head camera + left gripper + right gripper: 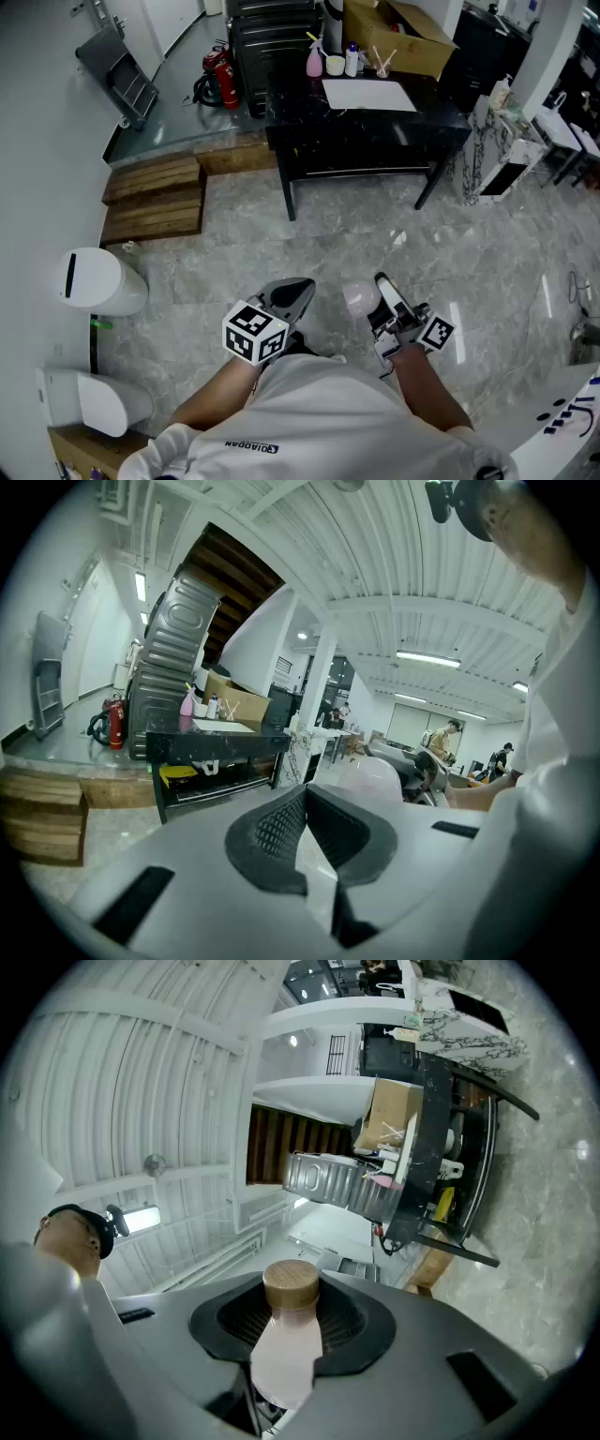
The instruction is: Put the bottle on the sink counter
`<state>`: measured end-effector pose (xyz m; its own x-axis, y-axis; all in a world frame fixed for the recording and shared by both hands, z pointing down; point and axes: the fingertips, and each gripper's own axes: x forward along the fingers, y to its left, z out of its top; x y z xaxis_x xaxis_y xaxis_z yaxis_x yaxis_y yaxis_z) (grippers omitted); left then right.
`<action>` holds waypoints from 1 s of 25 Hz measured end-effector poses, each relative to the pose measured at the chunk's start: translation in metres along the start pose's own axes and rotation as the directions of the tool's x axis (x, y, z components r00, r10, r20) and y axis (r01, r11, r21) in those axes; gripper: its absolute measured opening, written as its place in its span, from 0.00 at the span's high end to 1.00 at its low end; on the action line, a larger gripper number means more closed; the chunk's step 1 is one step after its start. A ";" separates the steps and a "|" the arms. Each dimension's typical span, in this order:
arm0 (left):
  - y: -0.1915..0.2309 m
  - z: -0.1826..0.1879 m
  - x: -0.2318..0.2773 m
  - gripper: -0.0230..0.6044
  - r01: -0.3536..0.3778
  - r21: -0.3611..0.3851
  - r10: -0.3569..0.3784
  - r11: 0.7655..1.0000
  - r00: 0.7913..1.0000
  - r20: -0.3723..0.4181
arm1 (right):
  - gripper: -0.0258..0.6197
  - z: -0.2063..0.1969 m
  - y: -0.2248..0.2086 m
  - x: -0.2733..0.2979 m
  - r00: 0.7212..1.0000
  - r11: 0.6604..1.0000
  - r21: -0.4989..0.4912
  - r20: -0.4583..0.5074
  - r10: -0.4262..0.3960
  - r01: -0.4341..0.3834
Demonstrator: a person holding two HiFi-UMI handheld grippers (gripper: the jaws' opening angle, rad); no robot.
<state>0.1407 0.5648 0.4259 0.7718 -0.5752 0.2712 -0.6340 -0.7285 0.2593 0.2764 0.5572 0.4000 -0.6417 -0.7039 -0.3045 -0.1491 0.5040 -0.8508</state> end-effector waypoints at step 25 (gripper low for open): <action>0.027 -0.021 0.003 0.94 -0.064 -0.061 0.061 0.996 0.997 -0.039 | 0.72 -0.012 -0.019 0.013 0.999 0.998 0.058 -0.048 0.010 -0.007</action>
<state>0.1250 0.5508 0.4535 0.7290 -0.6036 0.3228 -0.6836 -0.6665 0.2974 0.2621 0.5448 0.4173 -0.6789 -0.6736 -0.2922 -0.1002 0.4792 -0.8720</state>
